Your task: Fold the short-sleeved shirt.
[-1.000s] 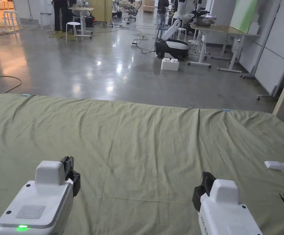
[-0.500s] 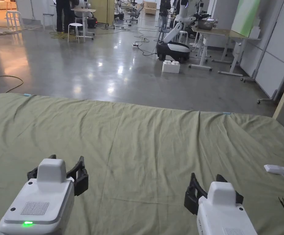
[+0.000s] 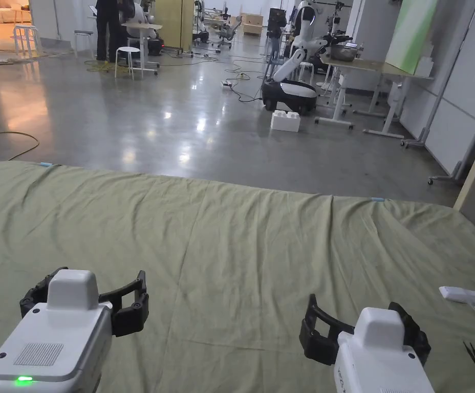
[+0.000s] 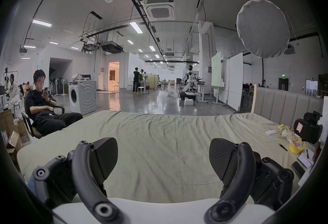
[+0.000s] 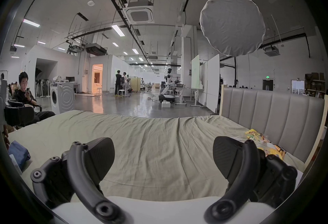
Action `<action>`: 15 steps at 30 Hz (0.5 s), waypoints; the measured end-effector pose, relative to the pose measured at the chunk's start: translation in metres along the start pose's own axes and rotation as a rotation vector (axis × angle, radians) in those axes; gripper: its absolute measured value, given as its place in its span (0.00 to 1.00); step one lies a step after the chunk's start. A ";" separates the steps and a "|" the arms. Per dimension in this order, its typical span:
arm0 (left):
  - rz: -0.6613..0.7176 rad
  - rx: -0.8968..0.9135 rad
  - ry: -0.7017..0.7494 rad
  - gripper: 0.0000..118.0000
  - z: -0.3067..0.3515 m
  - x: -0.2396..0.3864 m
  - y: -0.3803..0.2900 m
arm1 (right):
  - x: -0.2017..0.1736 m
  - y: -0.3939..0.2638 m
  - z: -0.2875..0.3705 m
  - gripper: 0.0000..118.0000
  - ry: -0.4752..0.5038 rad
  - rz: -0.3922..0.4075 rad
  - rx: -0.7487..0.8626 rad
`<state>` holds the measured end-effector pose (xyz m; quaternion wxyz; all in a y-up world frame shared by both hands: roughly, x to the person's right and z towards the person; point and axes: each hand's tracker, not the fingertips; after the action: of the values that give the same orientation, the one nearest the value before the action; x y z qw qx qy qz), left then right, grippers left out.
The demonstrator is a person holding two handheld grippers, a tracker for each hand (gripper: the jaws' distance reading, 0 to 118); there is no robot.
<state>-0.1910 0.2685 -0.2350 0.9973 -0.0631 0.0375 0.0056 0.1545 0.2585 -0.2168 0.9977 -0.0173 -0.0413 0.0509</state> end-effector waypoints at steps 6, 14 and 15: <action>0.029 0.009 -0.036 0.96 0.001 -0.005 0.000 | -0.001 0.004 0.000 1.00 -0.003 0.021 0.030; -0.011 0.033 -0.035 0.98 0.004 0.000 0.002 | 0.006 0.004 -0.011 1.00 0.022 -0.066 -0.025; -0.016 0.033 -0.032 0.99 0.003 0.001 0.002 | 0.007 0.002 -0.012 1.00 0.024 -0.094 -0.045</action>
<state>-0.1901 0.2708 -0.2321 0.9987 -0.0466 0.0209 -0.0020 0.1627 0.2609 -0.2282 0.9988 -0.0383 -0.0313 0.0027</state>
